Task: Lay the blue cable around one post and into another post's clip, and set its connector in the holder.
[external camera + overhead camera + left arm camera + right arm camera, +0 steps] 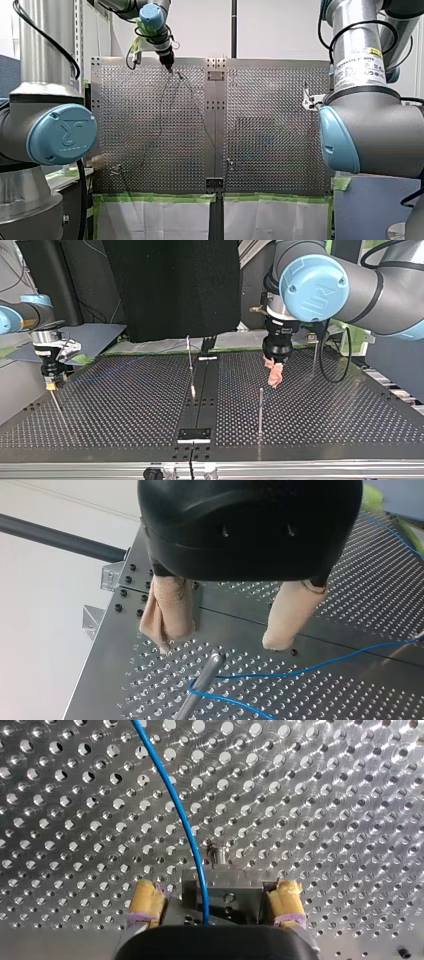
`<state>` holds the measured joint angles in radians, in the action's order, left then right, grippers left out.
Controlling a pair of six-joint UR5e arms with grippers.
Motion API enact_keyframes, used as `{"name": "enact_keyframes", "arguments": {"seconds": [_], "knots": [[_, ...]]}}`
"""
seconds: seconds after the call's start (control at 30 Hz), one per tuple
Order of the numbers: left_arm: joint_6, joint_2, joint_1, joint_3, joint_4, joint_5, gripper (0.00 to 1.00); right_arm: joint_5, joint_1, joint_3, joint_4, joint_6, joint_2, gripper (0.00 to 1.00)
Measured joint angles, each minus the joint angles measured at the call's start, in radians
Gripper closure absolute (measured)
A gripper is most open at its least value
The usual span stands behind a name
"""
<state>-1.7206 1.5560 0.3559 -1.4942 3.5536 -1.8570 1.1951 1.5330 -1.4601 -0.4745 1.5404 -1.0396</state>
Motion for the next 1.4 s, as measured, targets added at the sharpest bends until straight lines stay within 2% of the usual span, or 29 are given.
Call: {"name": "enact_keyframes", "arguments": {"seconds": [0.63, 0.83, 1.2, 1.4], "knots": [[-0.027, 0.000, -0.001, -0.017, -0.018, 0.002, 0.02, 0.000, -0.001, 0.000, 0.000, 0.000, 0.000, 0.00], [-0.017, -0.018, 0.008, -0.062, -0.062, 0.006, 0.02, 0.000, 0.002, 0.000, 0.002, 0.000, 0.000, 0.00], [0.003, -0.112, 0.030, -0.164, -0.164, 0.036, 0.02, 0.000, 0.003, 0.000, 0.004, -0.001, 0.000, 0.00], [0.034, -0.096, 0.047, -0.221, -0.221, 0.064, 0.02, 0.000, 0.004, 0.000, 0.005, -0.002, 0.000, 0.00]]}}
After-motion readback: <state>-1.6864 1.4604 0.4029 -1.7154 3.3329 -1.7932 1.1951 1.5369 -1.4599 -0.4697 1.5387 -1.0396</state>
